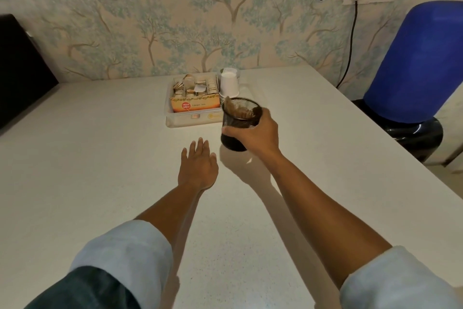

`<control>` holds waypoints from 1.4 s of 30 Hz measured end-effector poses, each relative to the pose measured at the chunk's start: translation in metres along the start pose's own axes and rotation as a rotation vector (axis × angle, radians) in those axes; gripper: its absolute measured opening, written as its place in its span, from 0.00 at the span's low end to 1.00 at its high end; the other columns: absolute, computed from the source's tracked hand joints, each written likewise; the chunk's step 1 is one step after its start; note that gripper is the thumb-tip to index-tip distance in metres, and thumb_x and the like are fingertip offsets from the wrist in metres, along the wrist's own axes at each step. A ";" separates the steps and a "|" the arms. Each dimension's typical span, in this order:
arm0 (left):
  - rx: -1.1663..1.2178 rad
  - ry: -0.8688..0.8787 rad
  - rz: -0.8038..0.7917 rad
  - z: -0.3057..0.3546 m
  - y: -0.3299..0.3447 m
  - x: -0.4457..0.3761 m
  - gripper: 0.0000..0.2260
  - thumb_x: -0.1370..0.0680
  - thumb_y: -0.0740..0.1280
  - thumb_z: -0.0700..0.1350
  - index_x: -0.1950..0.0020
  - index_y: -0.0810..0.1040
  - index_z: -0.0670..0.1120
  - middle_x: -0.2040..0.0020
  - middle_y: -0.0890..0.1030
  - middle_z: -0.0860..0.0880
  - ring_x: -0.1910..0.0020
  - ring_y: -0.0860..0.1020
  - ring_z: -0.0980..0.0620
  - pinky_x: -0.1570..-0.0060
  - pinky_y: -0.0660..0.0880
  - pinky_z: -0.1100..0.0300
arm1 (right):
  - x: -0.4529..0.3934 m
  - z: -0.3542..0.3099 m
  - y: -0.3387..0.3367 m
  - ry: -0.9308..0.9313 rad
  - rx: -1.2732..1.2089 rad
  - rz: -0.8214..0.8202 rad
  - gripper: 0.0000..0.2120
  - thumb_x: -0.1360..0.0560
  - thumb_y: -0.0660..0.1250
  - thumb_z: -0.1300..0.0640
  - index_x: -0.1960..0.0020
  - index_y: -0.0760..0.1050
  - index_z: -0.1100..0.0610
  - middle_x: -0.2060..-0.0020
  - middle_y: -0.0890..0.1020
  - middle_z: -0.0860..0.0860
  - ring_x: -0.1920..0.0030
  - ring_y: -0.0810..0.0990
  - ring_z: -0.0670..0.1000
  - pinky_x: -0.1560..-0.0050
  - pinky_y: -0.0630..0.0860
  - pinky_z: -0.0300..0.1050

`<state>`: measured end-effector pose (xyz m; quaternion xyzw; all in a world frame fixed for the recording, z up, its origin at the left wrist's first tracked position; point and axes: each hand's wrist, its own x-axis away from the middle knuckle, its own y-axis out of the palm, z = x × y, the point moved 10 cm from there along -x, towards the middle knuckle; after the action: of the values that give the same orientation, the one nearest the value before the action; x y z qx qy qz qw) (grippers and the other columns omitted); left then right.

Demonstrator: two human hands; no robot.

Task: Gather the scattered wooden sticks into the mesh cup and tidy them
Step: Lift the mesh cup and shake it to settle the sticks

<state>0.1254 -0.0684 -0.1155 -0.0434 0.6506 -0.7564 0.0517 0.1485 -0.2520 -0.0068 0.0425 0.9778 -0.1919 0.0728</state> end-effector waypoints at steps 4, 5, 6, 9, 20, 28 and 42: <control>0.003 0.002 -0.002 0.000 0.000 0.001 0.26 0.15 0.41 0.53 0.18 0.49 0.45 0.17 0.48 0.46 0.18 0.45 0.45 0.21 0.44 0.44 | 0.001 -0.003 0.008 -0.021 0.026 -0.062 0.47 0.48 0.81 0.40 0.33 0.68 0.50 0.40 0.78 0.46 0.41 0.77 0.49 0.46 0.77 0.42; 0.001 0.002 0.000 0.000 -0.001 0.000 0.26 0.15 0.42 0.53 0.18 0.49 0.45 0.17 0.48 0.46 0.18 0.45 0.45 0.21 0.45 0.44 | 0.001 -0.003 0.005 -0.019 0.025 -0.041 0.48 0.48 0.81 0.40 0.33 0.67 0.51 0.39 0.78 0.46 0.41 0.77 0.49 0.45 0.78 0.43; 0.003 -0.002 -0.001 0.000 0.000 0.000 0.26 0.15 0.42 0.53 0.18 0.49 0.45 0.17 0.48 0.46 0.18 0.45 0.45 0.21 0.45 0.44 | 0.001 -0.004 0.003 -0.017 0.029 -0.031 0.48 0.48 0.81 0.40 0.33 0.67 0.51 0.39 0.78 0.47 0.41 0.77 0.49 0.45 0.78 0.43; -0.005 0.002 -0.002 0.001 -0.002 0.002 0.26 0.15 0.42 0.53 0.18 0.50 0.45 0.17 0.48 0.46 0.18 0.46 0.45 0.21 0.45 0.43 | 0.003 0.000 0.011 -0.005 0.045 -0.104 0.48 0.48 0.81 0.40 0.33 0.68 0.51 0.40 0.78 0.46 0.41 0.78 0.50 0.46 0.78 0.44; -0.009 0.004 -0.004 0.001 -0.004 0.003 0.26 0.15 0.43 0.52 0.18 0.50 0.44 0.17 0.48 0.45 0.18 0.46 0.45 0.21 0.45 0.43 | 0.018 -0.028 -0.006 -0.143 0.012 0.151 0.45 0.46 0.81 0.40 0.34 0.67 0.50 0.42 0.77 0.47 0.44 0.75 0.46 0.49 0.75 0.39; -0.016 0.003 -0.008 0.002 -0.004 0.002 0.26 0.15 0.45 0.51 0.18 0.48 0.44 0.17 0.48 0.46 0.18 0.46 0.44 0.21 0.44 0.43 | 0.020 -0.017 0.011 -0.151 0.089 0.069 0.47 0.45 0.81 0.40 0.31 0.66 0.51 0.37 0.76 0.48 0.37 0.74 0.50 0.42 0.78 0.46; -0.012 0.013 0.019 -0.002 0.001 -0.002 0.26 0.15 0.44 0.52 0.18 0.50 0.45 0.17 0.49 0.45 0.19 0.47 0.44 0.21 0.45 0.44 | 0.010 -0.008 0.015 -0.129 0.216 0.020 0.47 0.45 0.80 0.39 0.32 0.66 0.52 0.39 0.77 0.49 0.39 0.75 0.50 0.45 0.80 0.48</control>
<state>0.1274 -0.0666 -0.1166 -0.0326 0.6557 -0.7524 0.0542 0.1391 -0.2344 -0.0062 0.0476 0.9442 -0.2978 0.1324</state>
